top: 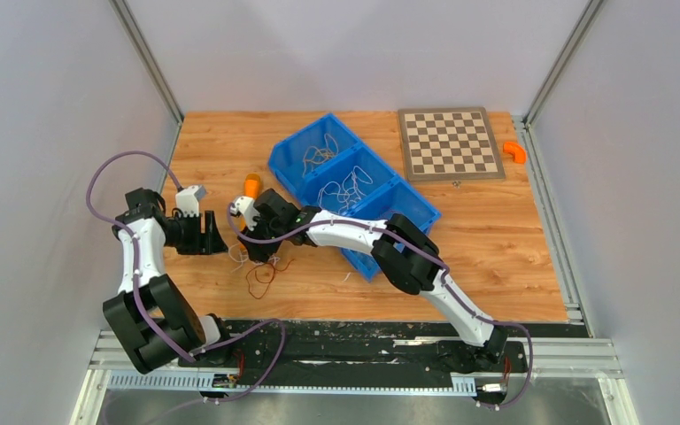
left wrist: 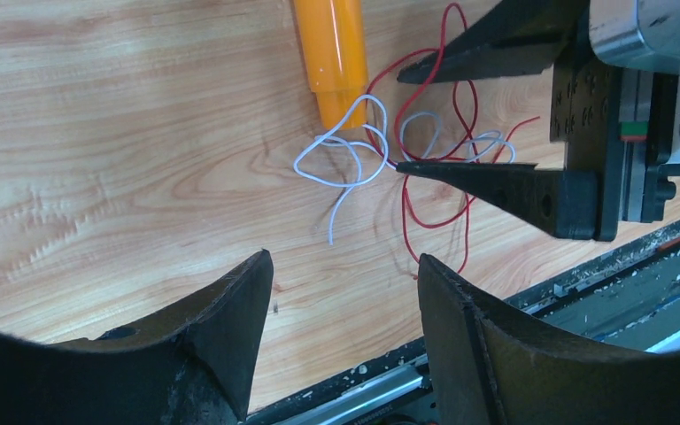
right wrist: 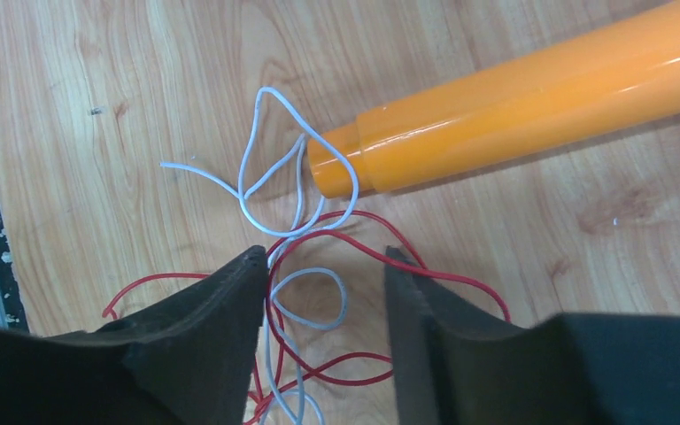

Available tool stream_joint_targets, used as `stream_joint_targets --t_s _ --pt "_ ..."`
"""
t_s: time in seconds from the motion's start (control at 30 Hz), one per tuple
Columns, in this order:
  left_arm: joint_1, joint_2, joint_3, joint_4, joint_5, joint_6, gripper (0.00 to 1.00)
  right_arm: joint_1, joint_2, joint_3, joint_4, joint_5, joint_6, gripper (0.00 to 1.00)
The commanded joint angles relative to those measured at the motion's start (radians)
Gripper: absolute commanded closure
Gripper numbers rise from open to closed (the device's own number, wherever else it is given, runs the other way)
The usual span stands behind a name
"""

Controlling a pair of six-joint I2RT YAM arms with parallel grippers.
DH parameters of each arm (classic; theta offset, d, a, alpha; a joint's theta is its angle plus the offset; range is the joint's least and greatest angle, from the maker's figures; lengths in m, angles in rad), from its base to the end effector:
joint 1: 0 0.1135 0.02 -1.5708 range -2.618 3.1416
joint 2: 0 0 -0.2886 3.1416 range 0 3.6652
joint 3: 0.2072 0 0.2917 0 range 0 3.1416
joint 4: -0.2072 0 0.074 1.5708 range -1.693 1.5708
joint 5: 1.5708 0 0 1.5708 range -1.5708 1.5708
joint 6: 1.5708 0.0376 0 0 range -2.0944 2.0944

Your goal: Untangle the cables

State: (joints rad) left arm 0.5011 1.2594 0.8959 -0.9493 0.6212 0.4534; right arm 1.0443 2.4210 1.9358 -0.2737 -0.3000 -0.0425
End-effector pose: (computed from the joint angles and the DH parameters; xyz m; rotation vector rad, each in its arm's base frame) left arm 0.2266 0.0992 0.2417 0.0458 2.5753 -0.5804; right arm 0.2905 0.5218 0.1482 -1.3972 2.0065 0.8271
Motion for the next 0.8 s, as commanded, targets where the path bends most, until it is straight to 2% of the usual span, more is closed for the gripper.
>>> stream_joint_targets --t_s 0.0,0.13,0.23,0.53,0.63,0.67,0.77 --pt "0.011 0.012 0.039 0.014 0.030 -0.007 0.31 0.007 -0.017 0.023 0.017 -0.021 -0.008 0.58" --pt "0.011 0.013 0.039 0.014 0.033 -0.002 0.31 0.007 -0.040 0.032 0.017 -0.037 -0.008 0.87" --pt "0.011 0.014 0.037 0.014 0.037 0.004 0.32 0.006 -0.087 0.035 0.018 -0.086 -0.007 1.00" --pt "0.011 -0.022 0.058 -0.005 0.126 0.077 0.33 -0.039 -0.280 0.069 0.024 -0.264 0.022 1.00" --pt "0.016 -0.059 0.100 -0.041 0.280 0.125 0.30 -0.063 -0.331 0.092 0.029 -0.308 0.037 1.00" --pt "0.017 -0.095 0.108 -0.037 0.370 0.131 0.29 -0.071 -0.347 0.099 0.033 -0.319 0.061 1.00" --pt "0.017 -0.187 0.098 0.056 0.526 0.101 0.24 -0.094 -0.390 0.118 0.062 -0.345 0.099 1.00"
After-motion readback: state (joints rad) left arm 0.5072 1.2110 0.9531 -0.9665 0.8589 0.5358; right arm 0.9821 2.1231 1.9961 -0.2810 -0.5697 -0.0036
